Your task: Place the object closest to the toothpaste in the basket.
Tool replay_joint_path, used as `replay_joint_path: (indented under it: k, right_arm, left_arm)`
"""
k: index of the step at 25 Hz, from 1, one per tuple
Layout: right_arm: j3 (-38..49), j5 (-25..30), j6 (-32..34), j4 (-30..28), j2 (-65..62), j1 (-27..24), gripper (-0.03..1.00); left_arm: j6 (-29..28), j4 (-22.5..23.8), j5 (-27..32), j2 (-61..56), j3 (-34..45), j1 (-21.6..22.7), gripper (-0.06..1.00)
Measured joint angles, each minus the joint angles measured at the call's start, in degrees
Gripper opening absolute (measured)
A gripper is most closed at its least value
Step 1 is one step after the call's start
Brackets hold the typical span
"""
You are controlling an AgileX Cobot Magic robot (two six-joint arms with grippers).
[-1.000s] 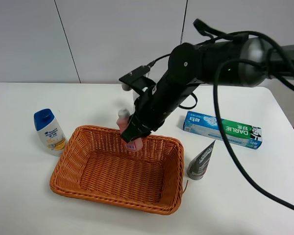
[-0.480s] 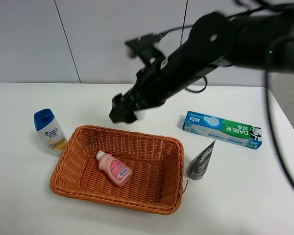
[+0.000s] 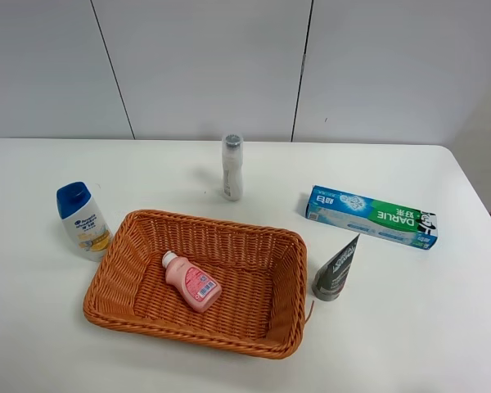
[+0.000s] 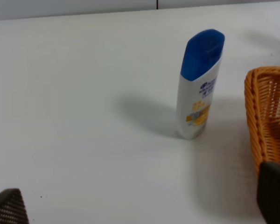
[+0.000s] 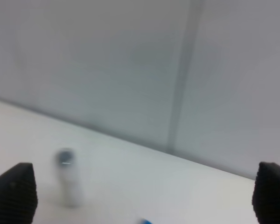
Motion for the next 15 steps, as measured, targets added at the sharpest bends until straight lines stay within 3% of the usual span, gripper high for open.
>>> replay_joint_path:
  k: [3,8,15]
  right_arm:
    - [7.4,4.3,1.2,-1.6,-11.2,-7.9,0.91]
    - [23.6,13.6,1.8,-3.0,-28.3,-16.7,0.89]
    - [38.0,20.1,5.6,-4.8,-49.5,-18.2,0.89]
  left_arm:
    - [0.0,0.0,0.0,0.0,0.0,0.0,0.99]
    - [0.0,0.0,0.0,0.0,0.0,0.0,0.99]
    - [0.0,0.0,0.0,0.0,0.0,0.0,0.99]
